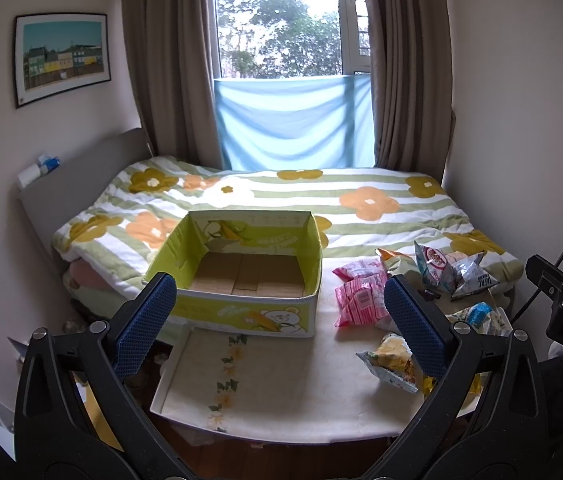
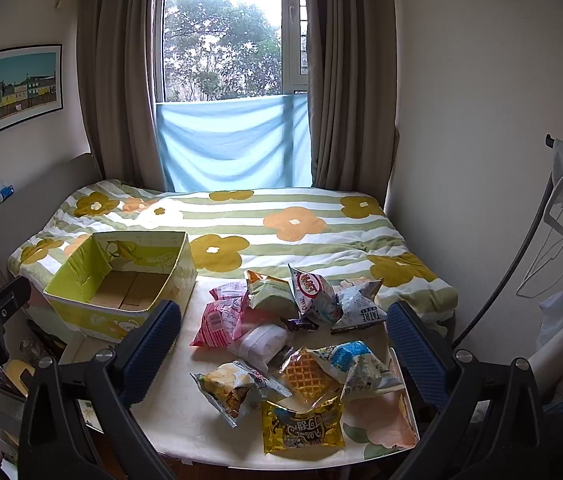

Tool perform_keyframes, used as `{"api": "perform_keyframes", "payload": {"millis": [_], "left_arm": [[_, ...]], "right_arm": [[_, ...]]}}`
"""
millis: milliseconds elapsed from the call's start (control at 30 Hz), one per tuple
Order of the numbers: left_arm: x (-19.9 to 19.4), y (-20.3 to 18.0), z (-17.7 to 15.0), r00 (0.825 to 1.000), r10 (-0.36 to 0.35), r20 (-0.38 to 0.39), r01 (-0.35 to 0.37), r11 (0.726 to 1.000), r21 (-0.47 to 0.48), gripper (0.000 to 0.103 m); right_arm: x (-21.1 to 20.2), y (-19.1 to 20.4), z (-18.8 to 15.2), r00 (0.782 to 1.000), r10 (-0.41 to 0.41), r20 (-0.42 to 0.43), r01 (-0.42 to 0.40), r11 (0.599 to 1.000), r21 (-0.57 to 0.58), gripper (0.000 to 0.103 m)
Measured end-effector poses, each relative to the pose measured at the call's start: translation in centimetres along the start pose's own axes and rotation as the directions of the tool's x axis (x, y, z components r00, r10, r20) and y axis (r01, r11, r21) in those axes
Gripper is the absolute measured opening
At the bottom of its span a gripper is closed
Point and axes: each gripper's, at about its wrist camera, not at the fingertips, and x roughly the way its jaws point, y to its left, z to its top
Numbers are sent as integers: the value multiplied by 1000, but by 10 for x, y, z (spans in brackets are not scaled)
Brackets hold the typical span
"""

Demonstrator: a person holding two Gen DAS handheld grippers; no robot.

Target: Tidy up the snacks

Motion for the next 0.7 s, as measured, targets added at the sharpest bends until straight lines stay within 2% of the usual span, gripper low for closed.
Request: {"api": "perform_keyframes", "payload": {"millis": [233,467,567,700], "left_arm": [[-1,0,-1,1000,-8,2,8,1000,-4,103],[1,8,-2,998,-63,10,64,997,-32,103],[10,10,-4,996,-91,-22,90,996,-22,103],[29,3,-9,983,-158,-98,160,987,16,103]], "right_arm": [[0,0,0,1000,0,0,0,1000,-1,103],[0,-2,-5,1000,-6,-3,6,1000,2,103],[1,-7,-10,1000,-17,-18,17,1000,21,103],[7,-16,-18,997,-33,-73,37,998,53,103]]}}
